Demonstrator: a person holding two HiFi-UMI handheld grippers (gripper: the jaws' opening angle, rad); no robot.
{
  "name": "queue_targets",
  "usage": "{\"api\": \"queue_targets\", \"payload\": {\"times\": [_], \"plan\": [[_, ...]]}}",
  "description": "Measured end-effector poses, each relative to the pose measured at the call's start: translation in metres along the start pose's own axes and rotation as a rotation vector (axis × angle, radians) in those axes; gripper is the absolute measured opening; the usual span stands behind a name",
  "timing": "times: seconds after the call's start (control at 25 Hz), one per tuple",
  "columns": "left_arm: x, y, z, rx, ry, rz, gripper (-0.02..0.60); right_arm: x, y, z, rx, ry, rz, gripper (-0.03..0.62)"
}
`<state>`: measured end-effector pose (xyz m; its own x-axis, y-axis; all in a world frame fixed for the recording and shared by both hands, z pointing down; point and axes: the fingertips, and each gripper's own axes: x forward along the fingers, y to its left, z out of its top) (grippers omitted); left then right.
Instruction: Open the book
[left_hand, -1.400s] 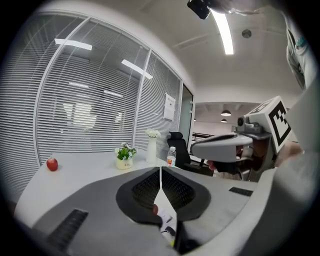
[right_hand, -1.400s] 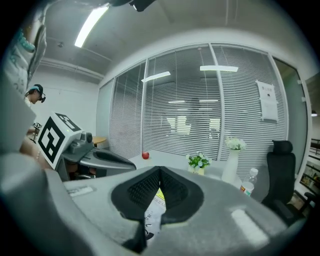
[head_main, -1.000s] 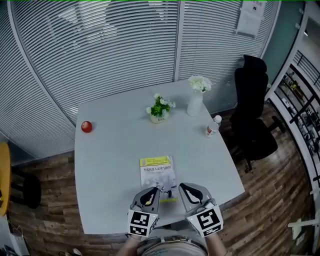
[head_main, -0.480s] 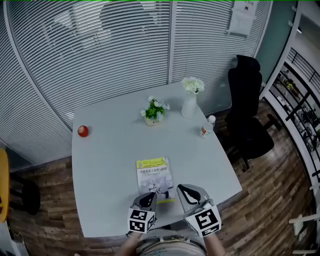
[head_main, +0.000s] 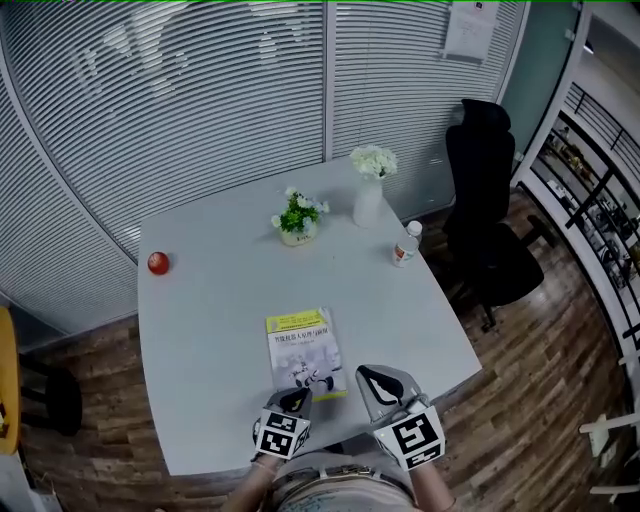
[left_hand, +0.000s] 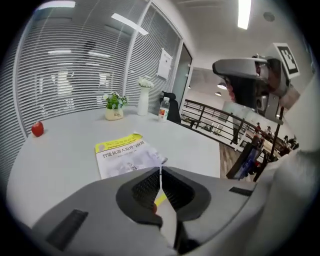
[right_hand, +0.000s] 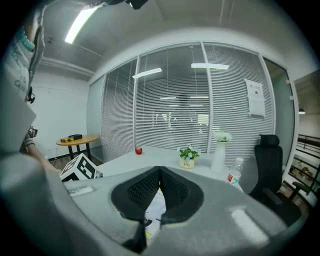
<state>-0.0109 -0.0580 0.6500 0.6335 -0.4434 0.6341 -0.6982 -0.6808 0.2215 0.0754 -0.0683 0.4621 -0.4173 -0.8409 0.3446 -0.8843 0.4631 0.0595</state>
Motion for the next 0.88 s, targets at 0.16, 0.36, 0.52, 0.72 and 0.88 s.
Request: {"api": "queue_targets", "payload": {"times": [0.16,0.36,0.52,0.72,0.88], "plan": [[0.011,-0.007,-0.016,0.054,0.084,-0.060,0.009,-0.001,-0.002,-0.007,0.013,0.019,-0.007,0.003],[0.021,-0.007,-0.034,0.140,0.166,-0.084,0.014,0.000,-0.005,-0.012,0.023,0.034,-0.013,0.003],[0.028,-0.011,-0.046,0.264,0.240,-0.093,0.098,0.002,-0.006,-0.013,0.028,0.032,-0.014,0.003],[0.041,-0.015,-0.050,0.405,0.279,-0.093,0.100,0.006,-0.007,-0.016,0.028,0.038,-0.010,0.003],[0.051,-0.020,-0.057,0.534,0.323,-0.101,0.099,0.007,-0.009,-0.019,0.036,0.041,-0.010,0.003]]}}
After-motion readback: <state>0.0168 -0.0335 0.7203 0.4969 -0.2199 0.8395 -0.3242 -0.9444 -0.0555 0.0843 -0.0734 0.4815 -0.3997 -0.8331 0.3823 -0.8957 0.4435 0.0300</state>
